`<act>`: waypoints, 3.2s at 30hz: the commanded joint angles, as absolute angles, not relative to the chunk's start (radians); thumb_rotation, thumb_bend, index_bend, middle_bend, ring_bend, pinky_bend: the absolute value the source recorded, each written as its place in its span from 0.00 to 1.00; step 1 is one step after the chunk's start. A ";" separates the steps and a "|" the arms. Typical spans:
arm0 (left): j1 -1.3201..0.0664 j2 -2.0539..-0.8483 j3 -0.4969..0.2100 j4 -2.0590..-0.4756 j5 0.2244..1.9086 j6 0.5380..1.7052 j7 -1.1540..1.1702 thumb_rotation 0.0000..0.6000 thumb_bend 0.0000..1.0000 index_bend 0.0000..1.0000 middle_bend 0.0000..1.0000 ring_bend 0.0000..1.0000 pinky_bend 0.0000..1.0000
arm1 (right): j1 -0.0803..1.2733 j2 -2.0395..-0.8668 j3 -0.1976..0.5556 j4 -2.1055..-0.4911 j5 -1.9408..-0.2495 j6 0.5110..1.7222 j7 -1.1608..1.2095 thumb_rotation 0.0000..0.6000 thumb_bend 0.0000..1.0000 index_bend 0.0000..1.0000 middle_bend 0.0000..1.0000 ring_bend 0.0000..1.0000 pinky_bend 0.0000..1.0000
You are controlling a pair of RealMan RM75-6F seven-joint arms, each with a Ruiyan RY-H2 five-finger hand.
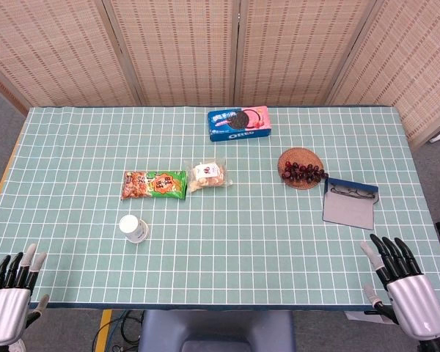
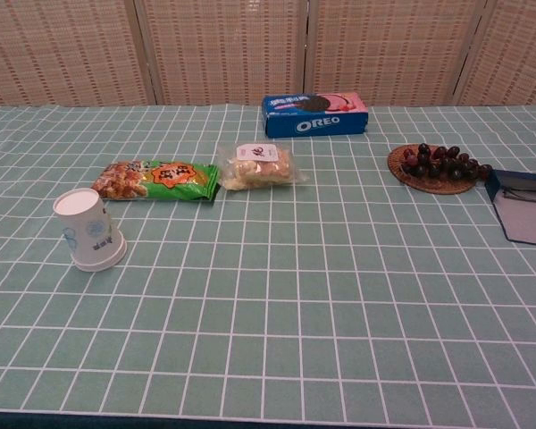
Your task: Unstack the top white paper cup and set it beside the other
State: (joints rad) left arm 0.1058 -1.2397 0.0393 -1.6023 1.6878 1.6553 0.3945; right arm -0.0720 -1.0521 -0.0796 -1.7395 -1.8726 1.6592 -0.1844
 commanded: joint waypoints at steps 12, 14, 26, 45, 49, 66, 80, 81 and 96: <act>0.086 -1.232 0.040 -1.608 1.700 1.639 0.377 1.00 0.30 0.09 0.00 0.00 0.00 | -0.088 -1.050 -0.078 -1.738 -1.857 1.675 -0.185 1.00 0.34 0.05 0.00 0.00 0.00; 0.081 -1.233 0.038 -1.609 1.696 1.630 0.374 1.00 0.29 0.10 0.00 0.00 0.00 | -0.089 -1.049 -0.078 -1.738 -1.853 1.676 -0.179 1.00 0.34 0.05 0.00 0.00 0.00; 0.021 -1.148 0.004 -1.806 1.655 1.546 0.461 1.00 0.30 0.12 0.00 0.00 0.00 | -0.053 -1.042 -0.049 -1.740 -1.838 1.653 -0.137 1.00 0.34 0.05 0.00 0.00 0.00; -0.335 -1.044 -0.200 -2.110 1.149 1.129 0.724 1.00 0.30 0.21 0.00 0.00 0.00 | 0.004 -1.010 -0.022 -1.751 -1.748 1.568 -0.052 1.00 0.34 0.05 0.00 0.00 0.00; -0.427 -1.071 -0.221 -2.100 1.024 1.080 0.791 1.00 0.30 0.21 0.00 0.00 0.00 | 0.013 -1.005 -0.015 -1.749 -1.728 1.556 -0.032 1.00 0.34 0.05 0.00 0.00 0.00; -0.661 -1.185 -0.199 -2.010 0.741 1.058 0.869 1.00 0.29 0.21 0.00 0.00 0.00 | 0.030 -0.988 -0.007 -1.743 -1.689 1.536 0.014 1.00 0.34 0.05 0.00 0.00 0.00; -0.711 -1.194 -0.148 -1.934 0.719 1.049 0.784 1.00 0.29 0.22 0.00 0.00 0.00 | 0.033 -0.988 -0.007 -1.739 -1.678 1.534 0.018 1.00 0.34 0.05 0.00 0.00 0.00; -0.712 -1.192 -0.143 -1.935 0.722 1.053 0.777 1.00 0.29 0.22 0.00 0.00 0.00 | 0.034 -0.989 -0.008 -1.739 -1.678 1.533 0.016 1.00 0.34 0.05 0.00 0.00 0.00; -0.710 -1.196 -0.091 -1.907 0.753 1.066 0.699 1.00 0.29 0.23 0.00 0.00 0.00 | 0.031 -0.992 -0.019 -1.744 -1.692 1.535 -0.001 1.00 0.34 0.05 0.00 0.00 0.00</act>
State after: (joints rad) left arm -0.7106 -1.1942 -0.0947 -1.9119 0.7502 1.0684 0.7041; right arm 0.0307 -0.9922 -0.0189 -1.7436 -1.6922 1.5359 -0.0003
